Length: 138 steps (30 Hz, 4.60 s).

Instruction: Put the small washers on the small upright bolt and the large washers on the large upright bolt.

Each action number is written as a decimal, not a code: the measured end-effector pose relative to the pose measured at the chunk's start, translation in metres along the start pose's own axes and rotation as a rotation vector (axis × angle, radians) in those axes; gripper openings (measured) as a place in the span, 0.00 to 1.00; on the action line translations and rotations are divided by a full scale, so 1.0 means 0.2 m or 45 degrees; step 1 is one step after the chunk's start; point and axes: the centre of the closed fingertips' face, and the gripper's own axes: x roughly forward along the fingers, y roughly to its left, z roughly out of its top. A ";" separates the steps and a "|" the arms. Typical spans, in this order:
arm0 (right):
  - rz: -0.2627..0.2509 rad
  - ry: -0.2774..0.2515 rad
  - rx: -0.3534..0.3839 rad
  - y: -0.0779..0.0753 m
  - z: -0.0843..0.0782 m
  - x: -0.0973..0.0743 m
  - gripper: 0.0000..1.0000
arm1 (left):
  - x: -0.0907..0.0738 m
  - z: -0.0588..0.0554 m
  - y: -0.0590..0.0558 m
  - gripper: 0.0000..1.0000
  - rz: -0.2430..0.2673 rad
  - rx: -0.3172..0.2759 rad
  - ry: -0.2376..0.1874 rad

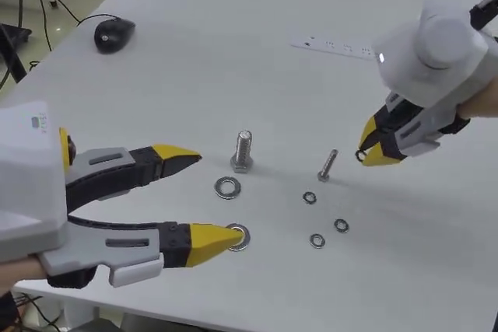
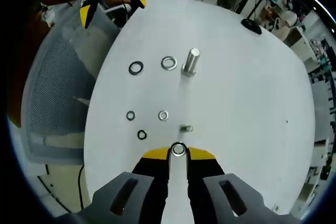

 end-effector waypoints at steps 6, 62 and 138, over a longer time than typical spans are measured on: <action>0.003 0.011 -0.009 -0.03 0.08 0.00 0.12 | -0.01 0.00 0.00 0.58 -0.003 0.001 -0.001; 0.081 0.101 -0.027 0.05 0.03 0.36 0.13 | -0.06 0.01 0.01 0.57 0.025 -0.016 -0.029; 0.094 0.057 0.067 0.41 -0.04 0.35 0.14 | -0.05 0.09 -0.18 0.56 0.005 0.034 -0.064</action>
